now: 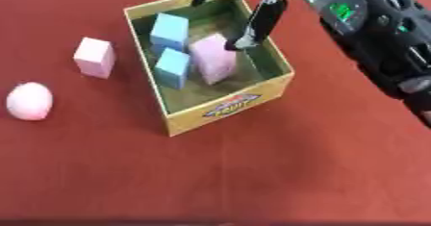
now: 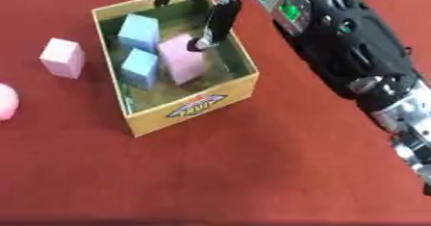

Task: Pick up objects on the table and place them in the box.

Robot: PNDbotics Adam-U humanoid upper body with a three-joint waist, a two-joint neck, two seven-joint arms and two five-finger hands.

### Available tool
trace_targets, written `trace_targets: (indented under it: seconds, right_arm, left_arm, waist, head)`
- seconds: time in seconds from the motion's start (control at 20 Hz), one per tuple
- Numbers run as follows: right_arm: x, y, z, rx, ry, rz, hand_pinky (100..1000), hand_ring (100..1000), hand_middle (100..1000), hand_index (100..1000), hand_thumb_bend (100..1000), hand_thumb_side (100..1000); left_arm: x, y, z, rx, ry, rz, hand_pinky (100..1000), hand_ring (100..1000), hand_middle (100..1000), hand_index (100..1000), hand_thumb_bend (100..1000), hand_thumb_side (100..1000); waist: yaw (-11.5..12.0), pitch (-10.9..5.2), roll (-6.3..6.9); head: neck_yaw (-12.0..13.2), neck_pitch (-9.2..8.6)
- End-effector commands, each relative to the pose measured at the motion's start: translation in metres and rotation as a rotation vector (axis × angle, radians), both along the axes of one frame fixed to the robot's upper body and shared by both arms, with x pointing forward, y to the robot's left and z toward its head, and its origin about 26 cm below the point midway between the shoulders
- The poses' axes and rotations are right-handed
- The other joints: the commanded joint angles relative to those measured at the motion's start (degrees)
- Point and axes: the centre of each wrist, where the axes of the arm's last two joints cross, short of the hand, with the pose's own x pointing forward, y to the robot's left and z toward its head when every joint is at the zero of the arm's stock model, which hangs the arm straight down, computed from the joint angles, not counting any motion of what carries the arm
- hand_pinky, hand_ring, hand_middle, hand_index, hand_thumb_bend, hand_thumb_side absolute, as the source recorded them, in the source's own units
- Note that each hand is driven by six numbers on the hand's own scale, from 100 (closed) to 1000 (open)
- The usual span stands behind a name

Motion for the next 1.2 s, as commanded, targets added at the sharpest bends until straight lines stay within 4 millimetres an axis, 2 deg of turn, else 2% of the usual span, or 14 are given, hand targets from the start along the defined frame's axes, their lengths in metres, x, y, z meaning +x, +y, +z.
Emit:
trace_targets:
  seconds: [0.05, 0.1, 0.15, 0.2, 0.45, 0.75, 0.85, 0.9, 1.05, 1.2]
  right_arm:
    - [-0.007, -0.005, 0.017, 0.011, -0.05, -0.005, 905, 954, 883, 970, 374, 272]
    - [-0.007, -0.005, 0.017, 0.004, -0.045, -0.006, 911, 959, 890, 975, 427, 193]
    - [-0.006, -0.005, 0.016, -0.001, -0.037, -0.005, 910, 956, 886, 973, 429, 180]
    - [-0.006, -0.005, 0.015, -0.002, -0.03, -0.005, 904, 949, 875, 970, 401, 205]
    - [-0.011, -0.013, 0.02, 0.071, -0.041, 0.0, 895, 935, 860, 961, 319, 196]
    - [-0.05, -0.038, 0.046, 0.214, -0.152, 0.021, 875, 907, 829, 940, 179, 174]
    - [-0.067, -0.049, 0.051, 0.285, -0.191, 0.023, 868, 895, 816, 931, 100, 252]
    - [-0.076, -0.054, 0.053, 0.323, -0.207, 0.024, 863, 886, 806, 927, 100, 301]
    - [-0.099, -0.069, 0.055, 0.444, -0.254, 0.012, 852, 864, 781, 910, 100, 333]
    - [-0.118, -0.082, 0.054, 0.551, -0.299, -0.003, 846, 850, 766, 898, 100, 454]
  left_arm:
    - [-0.001, 0.001, 0.009, 0.024, -0.026, -0.009, 866, 724, 663, 796, 263, 762]
    - [-0.001, 0.0, 0.009, 0.024, -0.027, -0.01, 866, 724, 663, 796, 263, 761]
    - [-0.001, 0.0, 0.009, 0.024, -0.027, -0.011, 866, 724, 663, 796, 263, 761]
    - [-0.001, 0.0, 0.009, 0.024, -0.026, -0.011, 866, 724, 663, 796, 262, 761]
    - [-0.001, 0.002, 0.011, 0.035, -0.031, -0.007, 866, 725, 664, 796, 261, 758]
    - [-0.003, 0.014, 0.026, 0.2, -0.037, 0.027, 859, 731, 671, 805, 282, 727]
    - [-0.005, 0.02, 0.034, 0.303, -0.03, 0.064, 855, 734, 674, 810, 301, 702]
    - [-0.005, 0.023, 0.038, 0.359, -0.024, 0.087, 852, 739, 680, 816, 321, 677]
    - [-0.008, 0.031, 0.05, 0.551, 0.007, 0.169, 847, 751, 692, 827, 365, 623]
    - [-0.01, 0.037, 0.059, 0.747, 0.066, 0.233, 846, 774, 720, 848, 404, 601]
  waist:
    - [-0.1, -1.87, -0.43]
    - [-0.1, -1.88, -0.4]
    - [-0.1, -1.88, -0.37]
    - [-0.1, -1.88, -0.34]
    - [-0.2, -1.83, -0.22]
    - [-0.6, -1.73, 0.14]
    - [-0.7, -1.68, 0.31]
    - [-0.8, -1.65, 0.38]
    - [-1.0, -1.51, 0.67]
    - [-1.1, -1.33, 0.91]
  head:
    - [0.1, 0.06]
    - [0.2, 0.02]
    - [0.1, -0.03]
    - [0.1, -0.07]
    - [0.2, -0.07]
    - [1.5, 0.13]
    - [1.8, 0.13]
    - [1.9, 0.12]
    - [2.1, 0.04]
    - [2.1, -0.16]
